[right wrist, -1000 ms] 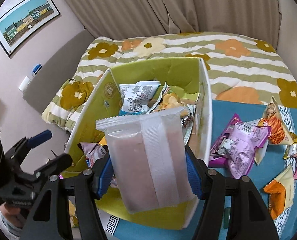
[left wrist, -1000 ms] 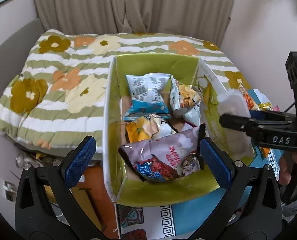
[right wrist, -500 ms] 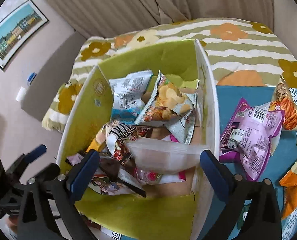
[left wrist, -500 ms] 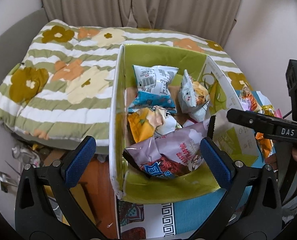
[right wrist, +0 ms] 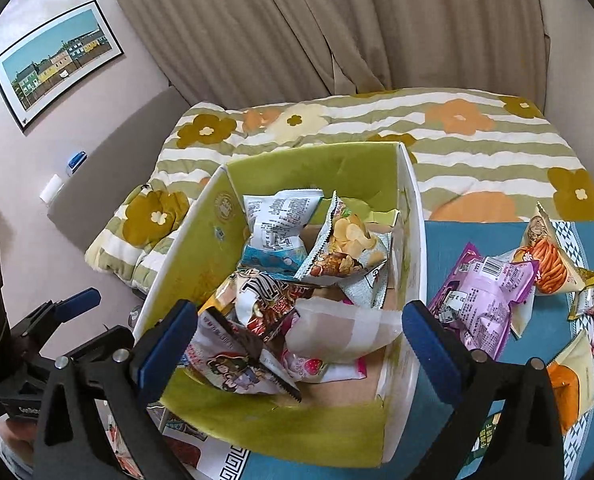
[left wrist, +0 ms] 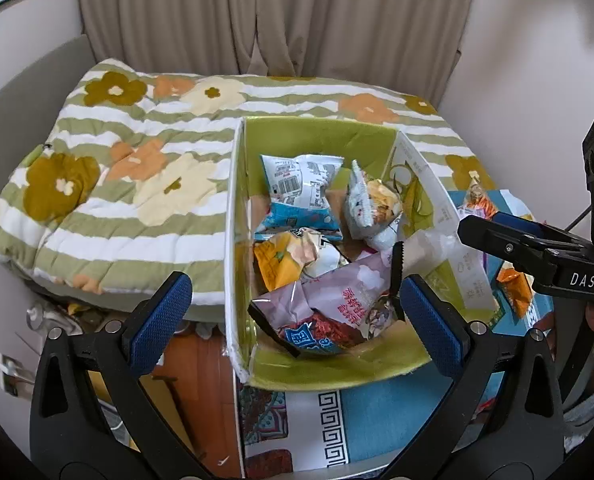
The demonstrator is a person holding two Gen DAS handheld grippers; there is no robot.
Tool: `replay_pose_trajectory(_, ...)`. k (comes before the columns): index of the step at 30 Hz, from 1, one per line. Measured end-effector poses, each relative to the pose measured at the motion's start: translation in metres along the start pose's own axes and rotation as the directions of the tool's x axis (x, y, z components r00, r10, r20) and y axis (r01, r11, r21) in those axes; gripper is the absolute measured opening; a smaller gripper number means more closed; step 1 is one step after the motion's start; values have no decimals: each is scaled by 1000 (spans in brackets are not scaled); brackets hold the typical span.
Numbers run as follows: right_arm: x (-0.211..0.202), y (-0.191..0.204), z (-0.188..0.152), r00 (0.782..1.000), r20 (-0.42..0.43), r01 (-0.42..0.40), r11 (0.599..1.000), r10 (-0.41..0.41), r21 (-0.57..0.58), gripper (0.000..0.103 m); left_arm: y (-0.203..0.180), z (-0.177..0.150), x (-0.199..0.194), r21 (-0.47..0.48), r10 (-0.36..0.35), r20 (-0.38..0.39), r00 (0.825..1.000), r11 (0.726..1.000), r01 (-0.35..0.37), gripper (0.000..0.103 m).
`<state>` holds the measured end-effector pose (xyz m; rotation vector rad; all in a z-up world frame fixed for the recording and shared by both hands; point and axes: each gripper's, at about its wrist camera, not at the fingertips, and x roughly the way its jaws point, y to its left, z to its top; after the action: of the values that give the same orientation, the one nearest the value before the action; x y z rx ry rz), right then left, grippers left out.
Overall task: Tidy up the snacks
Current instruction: 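Move both grippers back over the remaining snacks on the teal cloth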
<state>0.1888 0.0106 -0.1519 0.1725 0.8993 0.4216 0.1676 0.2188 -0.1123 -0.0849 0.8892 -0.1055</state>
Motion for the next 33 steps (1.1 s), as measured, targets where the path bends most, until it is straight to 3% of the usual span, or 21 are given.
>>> replay_pose_trajectory(10, -41, 25, -2, 993, 69, 98, 994, -95, -47, 102, 0, 4, -30, 9, -21, 35, 999, 1000, 21, 103)
replay_pose_trajectory(20, -94, 10, -9, 974, 141, 183, 983, -179, -18, 102, -29, 5, -62, 30, -18, 101, 995, 999, 15, 103)
replay_pose_trajectory(26, -132, -23, -18, 963, 175, 205, 979, -203, 4, 102, -71, -1, -67, 33, -24, 108, 994, 999, 20, 103)
replay_pose_trajectory(33, -177, -76, -36, 948, 190, 265, 964, -254, -34, 102, -157, -15, -62, 84, -81, 119, 990, 994, 71, 103)
